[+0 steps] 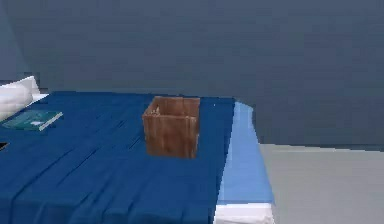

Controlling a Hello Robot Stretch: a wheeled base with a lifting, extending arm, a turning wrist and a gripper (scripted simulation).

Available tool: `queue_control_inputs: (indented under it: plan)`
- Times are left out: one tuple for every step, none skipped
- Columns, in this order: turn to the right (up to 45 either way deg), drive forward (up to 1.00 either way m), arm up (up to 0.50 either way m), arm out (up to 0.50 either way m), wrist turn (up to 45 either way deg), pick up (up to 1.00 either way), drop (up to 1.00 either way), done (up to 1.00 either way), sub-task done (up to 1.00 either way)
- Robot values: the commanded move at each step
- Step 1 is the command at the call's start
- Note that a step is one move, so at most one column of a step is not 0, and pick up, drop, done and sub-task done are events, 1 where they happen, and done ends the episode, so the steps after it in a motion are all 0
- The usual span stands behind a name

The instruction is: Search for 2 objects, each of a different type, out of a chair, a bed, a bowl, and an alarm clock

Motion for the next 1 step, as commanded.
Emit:
queue_control_inputs:
  plan:
    - [-27.0, 0.00, 0.00, 0.00, 0.0, 0.00, 0.00, 0.00, 0.00]
